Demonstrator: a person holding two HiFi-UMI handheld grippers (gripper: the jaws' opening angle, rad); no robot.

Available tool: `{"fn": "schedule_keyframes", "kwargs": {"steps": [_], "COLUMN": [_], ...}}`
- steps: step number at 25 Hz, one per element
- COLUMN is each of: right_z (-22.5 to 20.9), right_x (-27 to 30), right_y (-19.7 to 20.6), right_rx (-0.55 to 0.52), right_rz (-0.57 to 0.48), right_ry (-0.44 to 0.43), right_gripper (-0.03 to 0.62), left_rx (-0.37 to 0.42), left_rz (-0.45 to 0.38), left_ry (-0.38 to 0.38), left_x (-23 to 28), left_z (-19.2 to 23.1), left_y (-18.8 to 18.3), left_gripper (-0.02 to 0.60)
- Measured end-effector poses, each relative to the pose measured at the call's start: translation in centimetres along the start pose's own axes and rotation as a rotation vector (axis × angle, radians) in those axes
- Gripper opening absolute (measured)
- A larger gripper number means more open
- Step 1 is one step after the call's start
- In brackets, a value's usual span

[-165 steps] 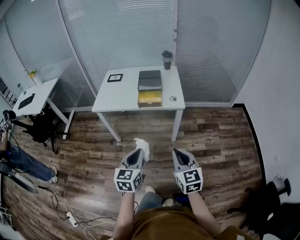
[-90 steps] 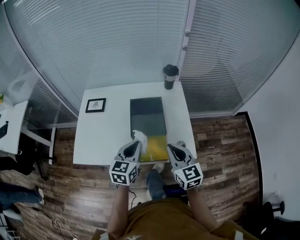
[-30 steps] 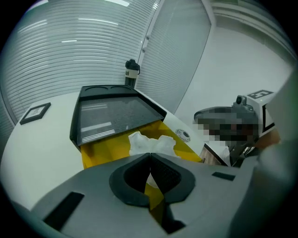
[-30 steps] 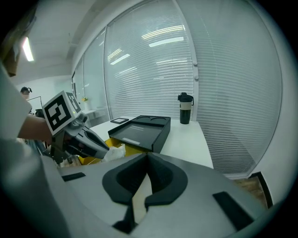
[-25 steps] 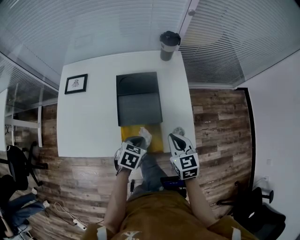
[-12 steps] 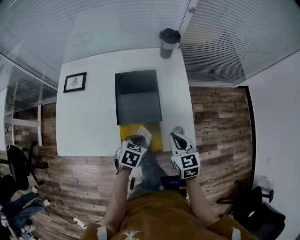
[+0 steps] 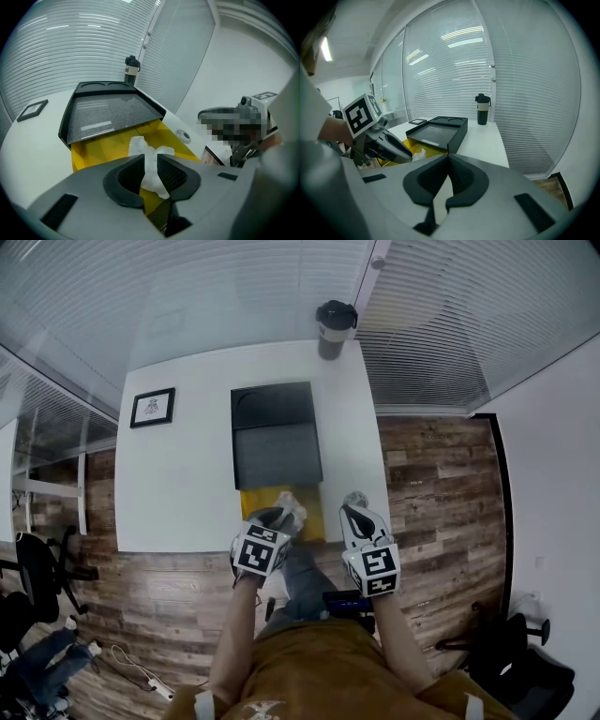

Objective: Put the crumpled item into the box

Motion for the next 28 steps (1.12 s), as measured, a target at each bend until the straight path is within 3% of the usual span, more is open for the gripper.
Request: {"fn": "schedule_keyframes", "kwargs": {"steps": [4,6,17,23,28], "right_z": [0.4,0.6,2.2,2.8,3.5], "right_x": [-0.1,-0.3,-1.0,-2.6,-3.5], "right_y": [-0.7,-1.0,-3.6,-4.7,-5.8], "right_rx": [-0.012,-0.013,-0.048,-0.058,-0.065], "right_rz": [-0.015,-0.023,-0.093,-0.128,-0.166], "right_ry": [0.000,-0.001,-0.010,0.058,0.075], "right_gripper": [0.012,0.012,0.012,0.012,0.012], "left_rx": [-0.017,0.004,0.042,-0.030,-0.047], "left_rz": [-0.042,-0.083,-0.263,-0.363,-0.455], "left_ry": [-0.020,-0.059,-0.114,-0.120,-0.152], "left_x": [-0.8,-1.4,-5.8,-9.2,-12.1], "left_z": [0.2,0.5,1.0,1.3,1.7], "left_y": [-0.4,-1.0,-3.5,-4.2,-4.5], "left_gripper": [0.088,0.038,0.023,0.023,0.023]}}
Point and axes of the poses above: the fingertips, and each gripper's own axes: x forward along the fingers, z to its left, y out of its underside, the point moved 2 cm from there along -x, backward along the fingers, and after that the axes turned 12 degrees about -y, right-handed, at the moved point
